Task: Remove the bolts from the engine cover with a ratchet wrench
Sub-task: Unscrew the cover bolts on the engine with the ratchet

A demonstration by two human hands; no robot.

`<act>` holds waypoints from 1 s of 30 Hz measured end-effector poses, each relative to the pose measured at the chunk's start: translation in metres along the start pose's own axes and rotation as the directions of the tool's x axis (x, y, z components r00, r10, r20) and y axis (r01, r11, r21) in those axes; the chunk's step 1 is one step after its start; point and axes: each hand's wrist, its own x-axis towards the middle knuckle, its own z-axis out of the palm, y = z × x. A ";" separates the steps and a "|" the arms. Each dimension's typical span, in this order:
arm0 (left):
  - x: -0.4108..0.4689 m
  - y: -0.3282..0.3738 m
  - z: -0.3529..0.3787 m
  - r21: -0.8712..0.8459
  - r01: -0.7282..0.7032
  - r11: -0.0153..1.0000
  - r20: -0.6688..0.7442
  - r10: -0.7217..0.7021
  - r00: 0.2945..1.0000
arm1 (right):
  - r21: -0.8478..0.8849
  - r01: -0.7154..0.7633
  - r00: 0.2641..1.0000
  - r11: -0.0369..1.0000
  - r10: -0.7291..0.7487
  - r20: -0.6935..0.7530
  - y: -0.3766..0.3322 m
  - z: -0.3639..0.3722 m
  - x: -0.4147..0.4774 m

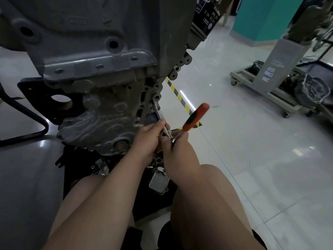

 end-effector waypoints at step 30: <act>-0.002 -0.012 -0.015 0.068 -0.030 0.997 0.012 0.029 0.999 | 0.751 -0.655 0.750 -0.086 0.043 0.660 -0.007 0.001 0.004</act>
